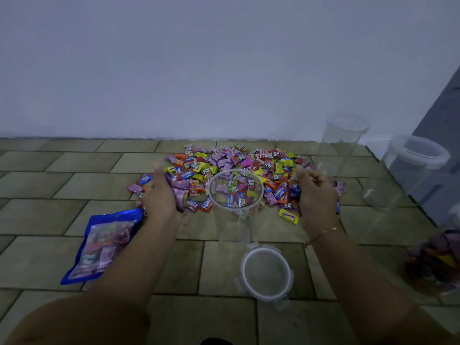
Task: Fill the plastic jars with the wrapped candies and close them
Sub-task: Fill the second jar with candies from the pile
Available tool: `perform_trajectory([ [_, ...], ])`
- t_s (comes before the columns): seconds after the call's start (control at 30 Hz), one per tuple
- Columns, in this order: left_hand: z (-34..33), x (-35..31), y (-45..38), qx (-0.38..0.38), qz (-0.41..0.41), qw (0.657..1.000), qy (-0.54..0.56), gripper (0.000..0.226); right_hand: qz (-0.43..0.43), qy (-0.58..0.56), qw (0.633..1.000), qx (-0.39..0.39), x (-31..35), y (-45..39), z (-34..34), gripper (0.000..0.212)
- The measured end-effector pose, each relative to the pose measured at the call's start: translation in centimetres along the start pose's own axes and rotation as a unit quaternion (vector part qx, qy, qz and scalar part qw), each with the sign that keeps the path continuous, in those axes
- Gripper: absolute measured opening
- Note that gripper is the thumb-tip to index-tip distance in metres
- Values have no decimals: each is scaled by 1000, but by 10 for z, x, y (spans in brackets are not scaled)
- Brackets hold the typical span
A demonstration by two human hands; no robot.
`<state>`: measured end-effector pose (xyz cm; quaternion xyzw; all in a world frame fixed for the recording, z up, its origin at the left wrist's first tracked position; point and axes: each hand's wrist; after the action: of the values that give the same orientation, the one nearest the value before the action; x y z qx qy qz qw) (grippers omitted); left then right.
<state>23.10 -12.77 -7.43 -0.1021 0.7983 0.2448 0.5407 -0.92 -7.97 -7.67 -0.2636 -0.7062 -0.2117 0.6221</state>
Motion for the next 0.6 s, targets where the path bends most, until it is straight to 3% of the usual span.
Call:
perform_trajectory([
  [0.07,-13,-19,8,29,15,996,85,34,3,-40,999,22,21,3,-13,14],
  [0.2,-38,-48,26,113,-4,983,147,31,20,-121,990,68,66,13,-40,12],
  [0.4,-63,-57,58,144,-79,978,131,36,37,-140,984,107,82,31,-66,9],
  [0.6,-61,-46,69,163,-90,978,94,40,45,-131,987,82,66,42,-70,9],
])
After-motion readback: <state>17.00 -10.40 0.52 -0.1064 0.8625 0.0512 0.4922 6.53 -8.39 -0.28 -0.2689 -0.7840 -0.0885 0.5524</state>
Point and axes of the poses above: each hand's wrist, its own y-axis away from the middle knuckle, its own z-axis out of the back of the hand, x = y × z
